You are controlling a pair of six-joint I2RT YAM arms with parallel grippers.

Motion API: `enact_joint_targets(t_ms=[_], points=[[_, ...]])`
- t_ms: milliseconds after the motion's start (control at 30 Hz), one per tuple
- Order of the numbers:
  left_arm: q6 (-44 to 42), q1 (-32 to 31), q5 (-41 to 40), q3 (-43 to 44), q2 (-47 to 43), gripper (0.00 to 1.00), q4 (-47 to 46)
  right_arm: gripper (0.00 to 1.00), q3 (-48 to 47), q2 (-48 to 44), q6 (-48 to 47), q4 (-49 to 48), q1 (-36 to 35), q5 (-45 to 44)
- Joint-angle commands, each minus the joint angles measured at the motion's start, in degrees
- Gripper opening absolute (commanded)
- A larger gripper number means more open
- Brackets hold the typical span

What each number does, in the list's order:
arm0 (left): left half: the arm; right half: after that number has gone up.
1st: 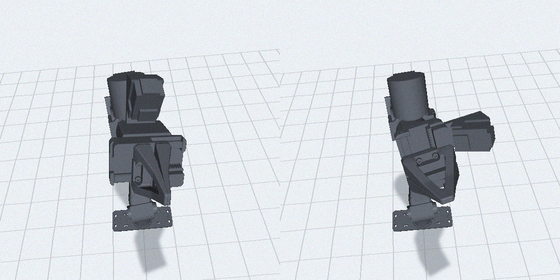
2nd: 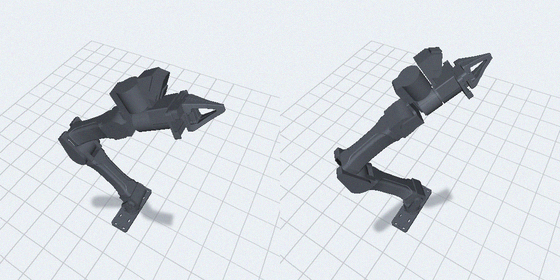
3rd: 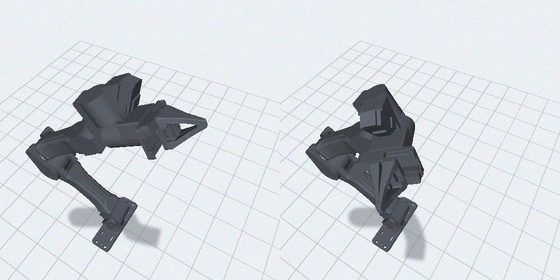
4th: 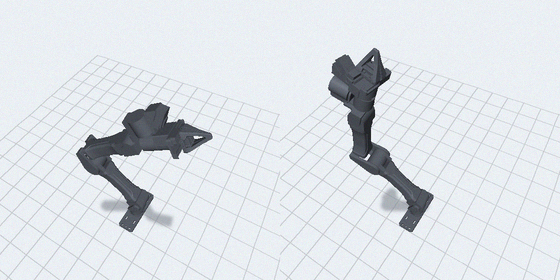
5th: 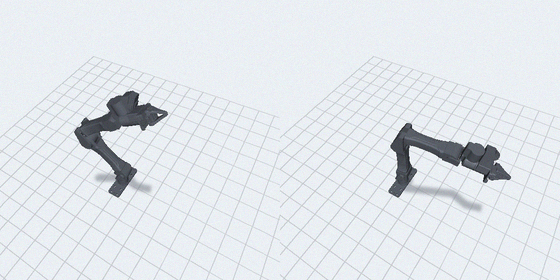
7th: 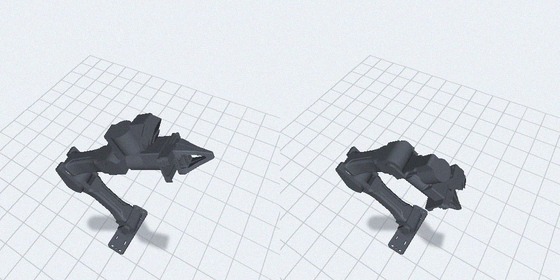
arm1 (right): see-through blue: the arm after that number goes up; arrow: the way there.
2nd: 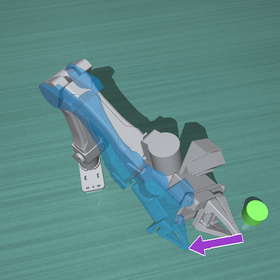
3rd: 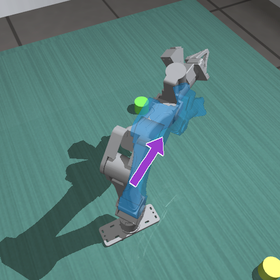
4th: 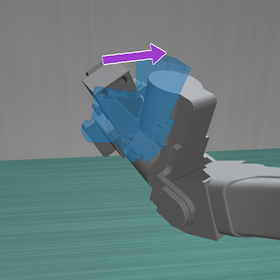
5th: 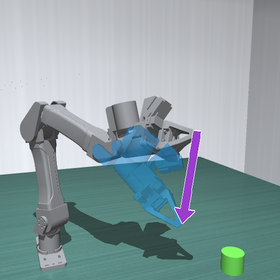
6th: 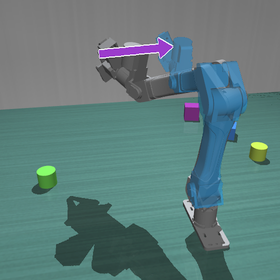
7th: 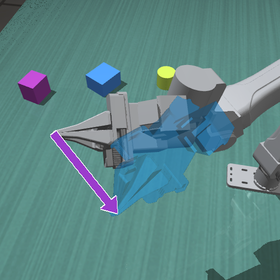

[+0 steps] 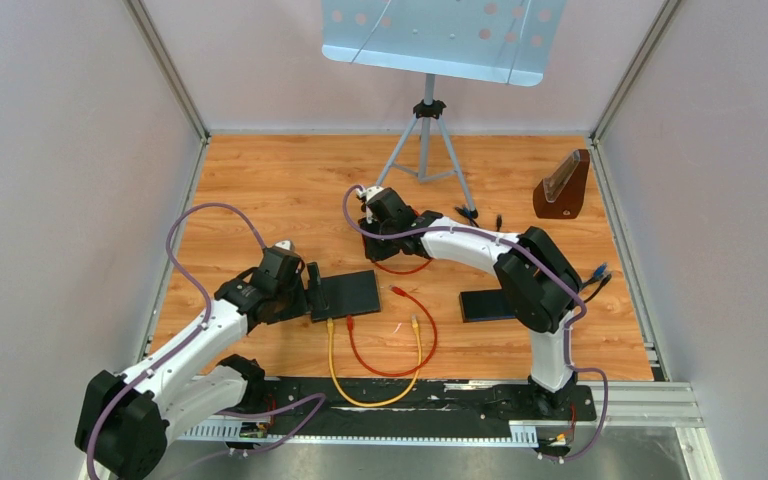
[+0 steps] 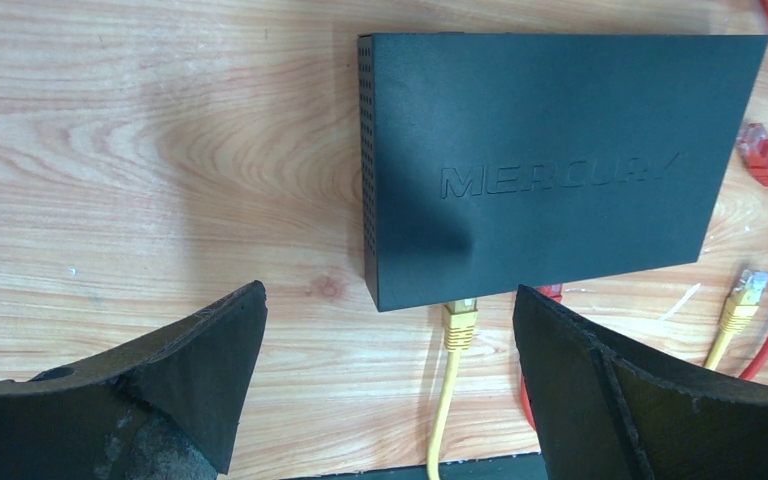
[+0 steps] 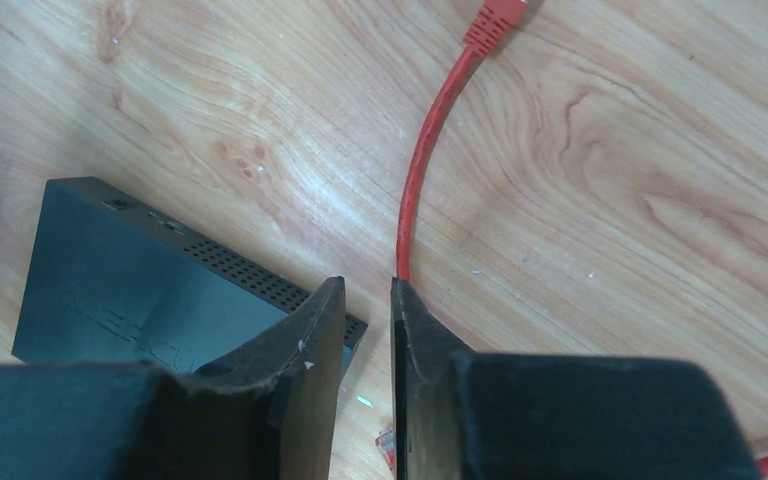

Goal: Pull the plug from the switch port
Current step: Place the connector at the center of the board.

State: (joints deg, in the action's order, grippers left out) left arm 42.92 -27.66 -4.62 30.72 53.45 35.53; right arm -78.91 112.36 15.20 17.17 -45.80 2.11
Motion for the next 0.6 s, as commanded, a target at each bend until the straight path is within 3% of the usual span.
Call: enact_joint_targets(t_ms=[0,167,267,400,567], points=[[-1.1,-0.1,-1.1,2.3,0.8,1.00,-0.6,0.25,0.5,-2.9,0.5,0.8,0.7,3.7],[-1.5,-0.1,-1.7,2.3,0.8,1.00,-1.2,0.28,6.7,-11.7,6.4,-0.3,0.6,9.7],[-1.7,-0.1,-1.1,2.5,1.6,1.00,-2.3,0.29,16.2,-20.0,19.8,-4.0,-0.5,3.0],[-3.3,-0.1,0.1,4.1,4.9,1.00,-3.0,0.32,36.2,-32.1,34.5,-21.9,-2.1,7.0],[-4.0,-0.1,0.2,5.7,8.7,1.00,-4.4,0.35,45.2,-34.8,45.1,-34.7,-8.3,7.1]])
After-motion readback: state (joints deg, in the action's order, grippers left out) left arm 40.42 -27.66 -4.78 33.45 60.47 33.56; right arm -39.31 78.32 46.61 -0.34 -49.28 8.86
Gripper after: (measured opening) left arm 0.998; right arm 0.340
